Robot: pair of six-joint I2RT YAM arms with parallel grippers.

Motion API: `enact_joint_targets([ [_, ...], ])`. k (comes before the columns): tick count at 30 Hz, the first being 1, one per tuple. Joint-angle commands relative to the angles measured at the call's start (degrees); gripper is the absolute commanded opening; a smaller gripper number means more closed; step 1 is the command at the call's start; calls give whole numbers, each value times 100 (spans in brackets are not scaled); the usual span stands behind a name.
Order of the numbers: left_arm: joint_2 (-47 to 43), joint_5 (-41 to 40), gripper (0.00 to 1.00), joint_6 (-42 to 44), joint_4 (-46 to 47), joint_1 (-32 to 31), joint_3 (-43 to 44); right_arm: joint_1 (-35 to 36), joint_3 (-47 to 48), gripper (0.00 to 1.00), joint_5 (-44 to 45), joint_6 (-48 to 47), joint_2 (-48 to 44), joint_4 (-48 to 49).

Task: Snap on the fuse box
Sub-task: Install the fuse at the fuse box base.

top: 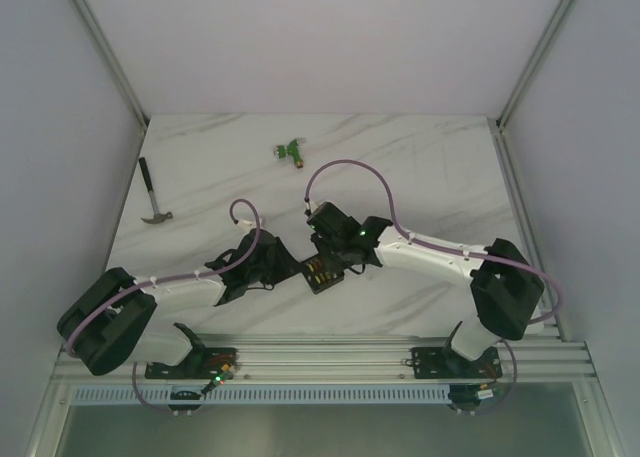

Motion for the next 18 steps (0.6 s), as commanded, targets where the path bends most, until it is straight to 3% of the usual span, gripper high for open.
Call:
enact_joint_targets([
  [1,-22,-94,40,14,-186,5,117,-20,-102,28,-188,125,207,254],
  [10,-23,-94,40,12,-182,6,114,-20,-271,26,-289,241,376,295],
  [18,-31,-85,40,3,-182,6,114,-23,-281,18,-297,233,475,312],
])
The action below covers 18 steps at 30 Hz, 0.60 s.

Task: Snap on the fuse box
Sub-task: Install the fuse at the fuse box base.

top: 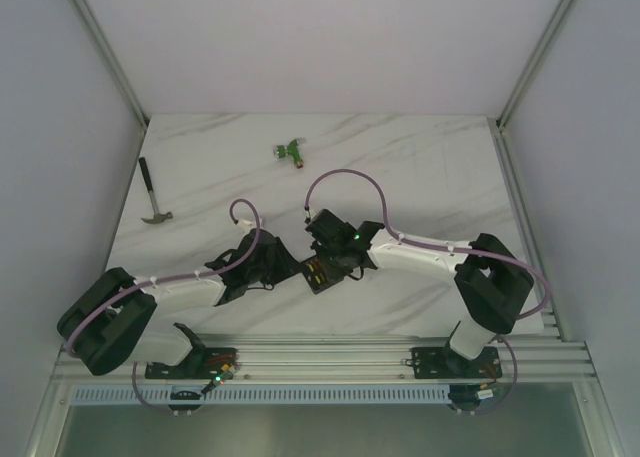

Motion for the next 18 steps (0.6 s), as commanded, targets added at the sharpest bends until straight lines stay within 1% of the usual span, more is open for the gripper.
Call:
enact_joint_targets([
  [1,-31,-87,40,3,-181,4,111,-25,-20,16,-47,34,132,52],
  [5,-31,-80,40,12,-175,-7,116,-21,32,8,-85,-10,203,50],
  [10,-22,-72,40,20,-179,-13,123,-27,171,2,-140,-85,352,-80],
  [18,4,-61,40,64,-178,-30,142,-16,505,0,-147,-207,720,-466],
])
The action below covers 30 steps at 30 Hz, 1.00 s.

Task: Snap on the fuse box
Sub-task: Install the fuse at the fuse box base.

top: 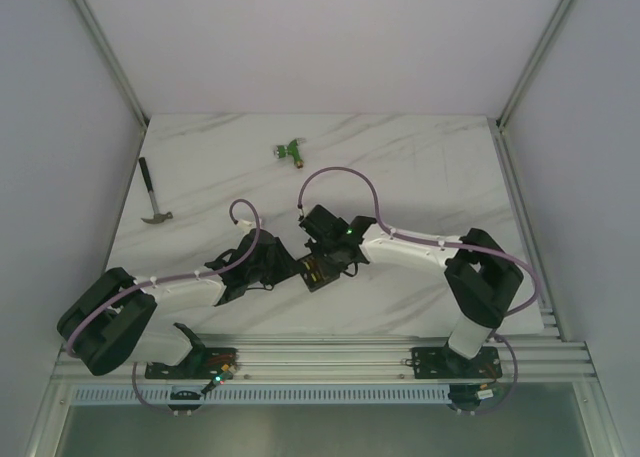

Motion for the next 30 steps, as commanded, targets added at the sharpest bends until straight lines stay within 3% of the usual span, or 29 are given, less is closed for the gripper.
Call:
enact_joint_targets([
  [1,4,-58,40,64,-129,-37,143,-10,176,0,29,-117,438,-374],
  [10,95,-33,39,104,-127,-96,208,-3,556,0,172,-194,591,-547],
  [15,153,-40,37,94,-126,-141,245,-5,731,15,239,-233,631,-576],
  [26,171,-58,36,78,-122,-143,238,-6,606,19,369,-175,413,-366],
  [30,146,-72,36,62,-127,-143,228,-4,483,28,505,-98,292,-253],
])
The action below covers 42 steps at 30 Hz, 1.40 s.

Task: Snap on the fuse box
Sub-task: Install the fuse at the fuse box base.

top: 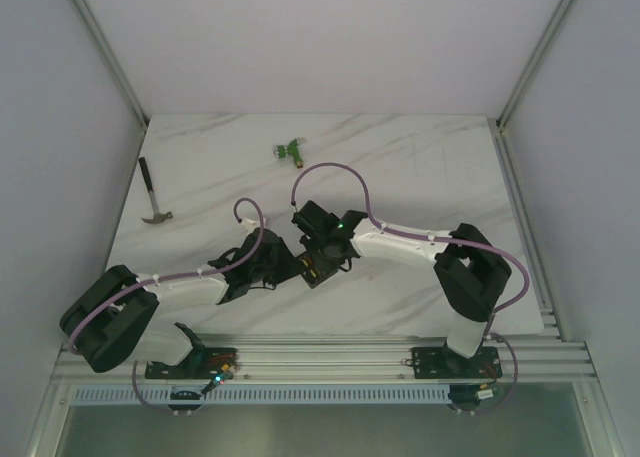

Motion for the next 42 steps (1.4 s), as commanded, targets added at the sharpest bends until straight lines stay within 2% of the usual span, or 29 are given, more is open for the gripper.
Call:
enact_joint_targets([
  [1,35,-58,36,21,-64,-30,77,-3,-188,29,373,63,-199,229],
  [9,30,-76,36,-9,-60,-30,62,-16,-679,29,457,22,-650,622],
  [14,15,-98,36,-23,-62,-31,58,-35,-1053,30,229,-241,-945,1232],
  [25,50,-89,36,-30,-60,-30,75,-57,-1440,29,64,-379,-869,1935],
  [28,75,-81,36,-24,-63,-29,83,-57,-1472,25,80,-379,-817,1961],
  [35,81,-85,36,-5,-60,-30,85,-61,-1376,0,5,-452,-805,1811],
  [42,86,-63,36,11,-59,-34,88,-59,-959,0,-80,-574,-527,1117],
])
